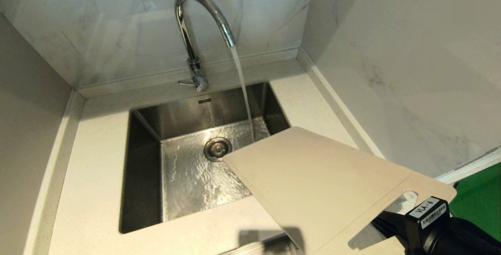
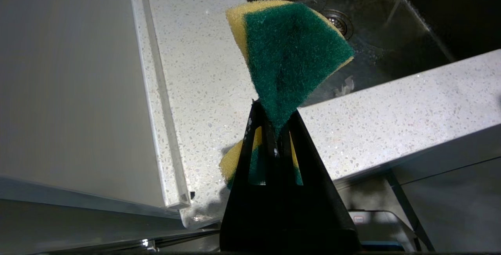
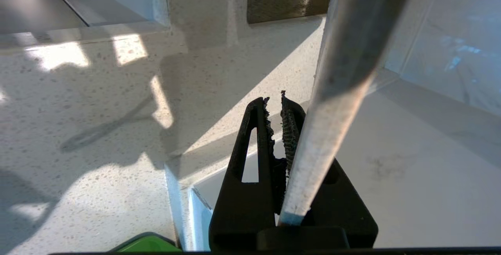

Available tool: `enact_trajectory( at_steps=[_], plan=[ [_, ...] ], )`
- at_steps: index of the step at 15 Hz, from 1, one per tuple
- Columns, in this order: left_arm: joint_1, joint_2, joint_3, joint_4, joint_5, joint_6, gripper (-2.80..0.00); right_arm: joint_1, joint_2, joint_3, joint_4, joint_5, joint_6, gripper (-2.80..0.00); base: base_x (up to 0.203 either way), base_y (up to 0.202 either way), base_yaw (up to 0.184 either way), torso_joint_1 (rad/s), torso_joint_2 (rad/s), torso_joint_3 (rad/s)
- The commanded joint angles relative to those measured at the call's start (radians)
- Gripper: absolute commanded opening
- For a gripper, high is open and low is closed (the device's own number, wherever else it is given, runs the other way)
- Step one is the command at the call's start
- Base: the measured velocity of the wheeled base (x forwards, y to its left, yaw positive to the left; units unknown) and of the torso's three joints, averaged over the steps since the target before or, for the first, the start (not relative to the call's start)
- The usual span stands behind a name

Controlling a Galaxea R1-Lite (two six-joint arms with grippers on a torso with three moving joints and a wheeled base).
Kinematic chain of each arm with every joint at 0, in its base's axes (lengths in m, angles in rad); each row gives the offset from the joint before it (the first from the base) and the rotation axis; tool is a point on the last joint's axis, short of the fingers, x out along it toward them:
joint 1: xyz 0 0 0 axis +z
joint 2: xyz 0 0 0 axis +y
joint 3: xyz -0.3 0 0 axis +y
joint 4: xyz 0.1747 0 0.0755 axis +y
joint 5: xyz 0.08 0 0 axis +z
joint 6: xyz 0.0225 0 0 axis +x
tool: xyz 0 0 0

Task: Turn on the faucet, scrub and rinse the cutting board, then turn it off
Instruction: Pick up the cutting board

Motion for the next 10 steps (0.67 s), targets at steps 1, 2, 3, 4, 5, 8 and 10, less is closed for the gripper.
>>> enact_trajectory(
  at_steps=[1, 2, 3, 4, 5, 8, 10],
  plan=[
    [0.000, -0.001, 0.003, 0.000, 0.000, 0.000, -2.80, 0.000, 0.000, 0.001, 0.016, -0.003, -0.009, -2.80, 0.000, 0.000, 0.000, 0.000, 0.00, 0.000],
    [0.000, 0.001, 0.003, 0.000, 0.000, 0.000, -2.80, 0.000, 0.000, -0.003, 0.041, -0.004, -0.009, -2.80, 0.000, 0.000, 0.000, 0.000, 0.00, 0.000],
    [0.000, 0.001, 0.003, 0.000, 0.000, 0.000, -2.80, 0.000, 0.000, -0.007, 0.051, -0.005, -0.009, -2.80, 0.000, 0.000, 0.000, 0.000, 0.00, 0.000],
    [0.000, 0.001, 0.003, 0.000, 0.000, 0.000, -2.80, 0.000, -0.002, -0.007, 0.052, -0.007, -0.009, -2.80, 0.000, 0.000, 0.000, 0.000, 0.00, 0.000],
    [0.000, 0.001, 0.003, 0.000, 0.000, 0.000, -2.80, 0.000, -0.003, -0.007, 0.054, -0.007, -0.009, -2.80, 0.000, 0.000, 0.000, 0.000, 0.00, 0.000],
    [0.000, 0.001, -0.025, 0.000, 0.000, 0.000, -2.80, 0.000, -0.006, -0.010, 0.054, -0.008, -0.011, -2.80, 0.000, 0.000, 0.000, 0.000, 0.00, 0.000],
    [0.000, 0.001, 0.003, 0.000, 0.000, 0.000, -2.80, 0.000, -0.014, -0.009, 0.065, -0.006, -0.011, -2.80, 0.000, 0.000, 0.000, 0.000, 0.00, 0.000]
  ],
)
